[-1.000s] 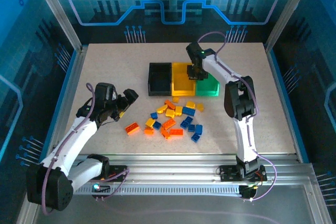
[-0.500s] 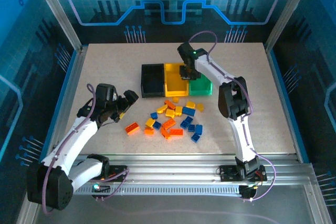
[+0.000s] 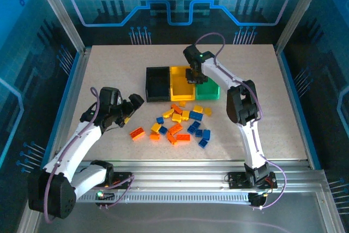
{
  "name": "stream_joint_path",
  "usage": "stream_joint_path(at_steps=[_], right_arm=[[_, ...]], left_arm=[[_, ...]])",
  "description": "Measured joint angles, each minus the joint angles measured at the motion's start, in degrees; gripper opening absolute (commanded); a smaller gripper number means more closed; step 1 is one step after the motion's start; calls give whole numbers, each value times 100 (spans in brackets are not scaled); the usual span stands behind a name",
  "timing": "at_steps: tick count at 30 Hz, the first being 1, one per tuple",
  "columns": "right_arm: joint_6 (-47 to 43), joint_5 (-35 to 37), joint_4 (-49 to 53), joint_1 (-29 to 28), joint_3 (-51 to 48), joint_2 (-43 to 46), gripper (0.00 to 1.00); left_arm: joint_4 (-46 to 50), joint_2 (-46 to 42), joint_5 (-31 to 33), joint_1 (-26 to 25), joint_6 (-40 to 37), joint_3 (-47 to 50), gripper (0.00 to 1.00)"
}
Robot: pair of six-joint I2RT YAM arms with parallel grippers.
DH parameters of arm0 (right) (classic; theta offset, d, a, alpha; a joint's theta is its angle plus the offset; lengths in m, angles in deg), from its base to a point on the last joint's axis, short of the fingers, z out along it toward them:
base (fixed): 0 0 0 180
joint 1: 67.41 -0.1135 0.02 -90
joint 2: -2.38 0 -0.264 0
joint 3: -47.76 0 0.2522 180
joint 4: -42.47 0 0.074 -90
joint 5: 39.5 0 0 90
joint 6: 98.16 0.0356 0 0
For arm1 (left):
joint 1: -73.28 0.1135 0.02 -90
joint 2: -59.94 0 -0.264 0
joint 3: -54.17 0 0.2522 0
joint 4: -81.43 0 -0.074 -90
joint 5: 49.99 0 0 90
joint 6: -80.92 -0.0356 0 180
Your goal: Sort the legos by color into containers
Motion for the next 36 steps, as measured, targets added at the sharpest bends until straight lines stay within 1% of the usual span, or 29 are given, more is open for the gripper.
stream_joint_path(at_steps=[3,7,9,12,16,19,23,28,32,36], right_arm=[[44,-4,-9,-2,-15,2,40],[140,-17,13,-37,-151,7,59],[188,-17,42,-61,-179,11,65],[221,-22,22,-79,-262,162,70],[271,-20,-70,-79,-588,706,71],[339,-28,-258,-81,-1180,1401,72],[468,-42,-549,-162,-2479,2608,73],[726,-26,-800,-636,-4358,4013,74],[1047,-44,-791,-1058,-5622,4771,72],[1440,-111,-846,-1384,-6500,5130,70]], left_arm=[[0,0,-42,0,0,0,99],[2,0,-81,0,-2,0,99],[2,0,-83,2,-2,0,99],[7,-2,-83,0,-4,0,99],[7,-35,-105,0,-4,0,99],[7,-118,-175,-4,-7,0,99],[4,-289,-199,-107,-20,0,99],[-28,-568,-280,-249,-13,103,99],[-57,-800,-332,-308,7,374,99],[-105,-885,-343,-323,42,586,99]])
